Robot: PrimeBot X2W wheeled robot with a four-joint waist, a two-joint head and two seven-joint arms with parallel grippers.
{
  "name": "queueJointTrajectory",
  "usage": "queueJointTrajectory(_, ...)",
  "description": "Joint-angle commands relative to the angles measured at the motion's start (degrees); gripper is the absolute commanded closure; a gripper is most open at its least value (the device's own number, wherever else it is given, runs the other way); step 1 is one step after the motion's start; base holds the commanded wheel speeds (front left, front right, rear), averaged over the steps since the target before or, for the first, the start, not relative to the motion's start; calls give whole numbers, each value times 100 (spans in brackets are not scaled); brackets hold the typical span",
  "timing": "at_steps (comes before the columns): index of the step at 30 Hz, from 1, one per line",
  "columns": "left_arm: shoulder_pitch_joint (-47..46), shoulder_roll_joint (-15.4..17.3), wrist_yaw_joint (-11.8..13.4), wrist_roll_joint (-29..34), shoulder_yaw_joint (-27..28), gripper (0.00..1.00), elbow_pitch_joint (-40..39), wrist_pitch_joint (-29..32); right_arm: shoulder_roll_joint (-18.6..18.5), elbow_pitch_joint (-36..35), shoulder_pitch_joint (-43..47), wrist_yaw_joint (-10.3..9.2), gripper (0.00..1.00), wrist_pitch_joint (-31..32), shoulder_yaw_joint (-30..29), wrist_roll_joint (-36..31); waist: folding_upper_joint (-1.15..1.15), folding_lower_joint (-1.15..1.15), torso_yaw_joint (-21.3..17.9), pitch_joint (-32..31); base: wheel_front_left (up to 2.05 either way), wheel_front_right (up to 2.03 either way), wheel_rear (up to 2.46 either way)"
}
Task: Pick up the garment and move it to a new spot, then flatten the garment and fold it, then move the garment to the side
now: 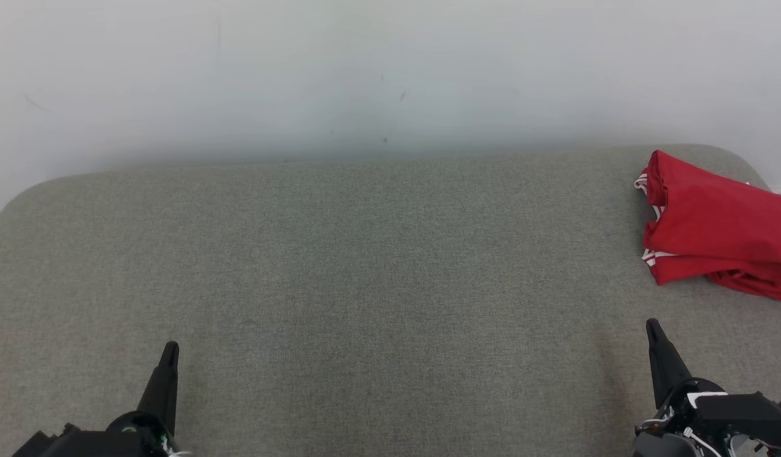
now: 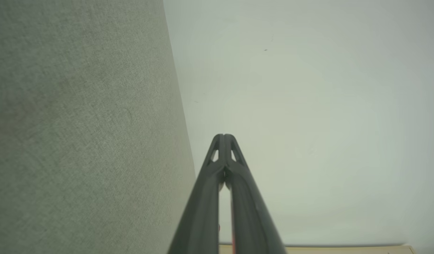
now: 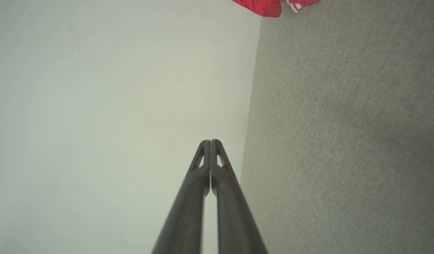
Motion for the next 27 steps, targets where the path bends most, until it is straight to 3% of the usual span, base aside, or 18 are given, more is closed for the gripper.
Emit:
queueJointTrajectory(1,-85,-7,-27,-148,19,100,12,43,18,-17,-46,-12,100,48,-32,131,0,0,0,0,0,0,0)
queueJointTrajectory(27,-97,-8,-22,-230,18,100,20,69,42,-12,-59,-12,100,95,-77,167,0,0,-1,1,0,0,0)
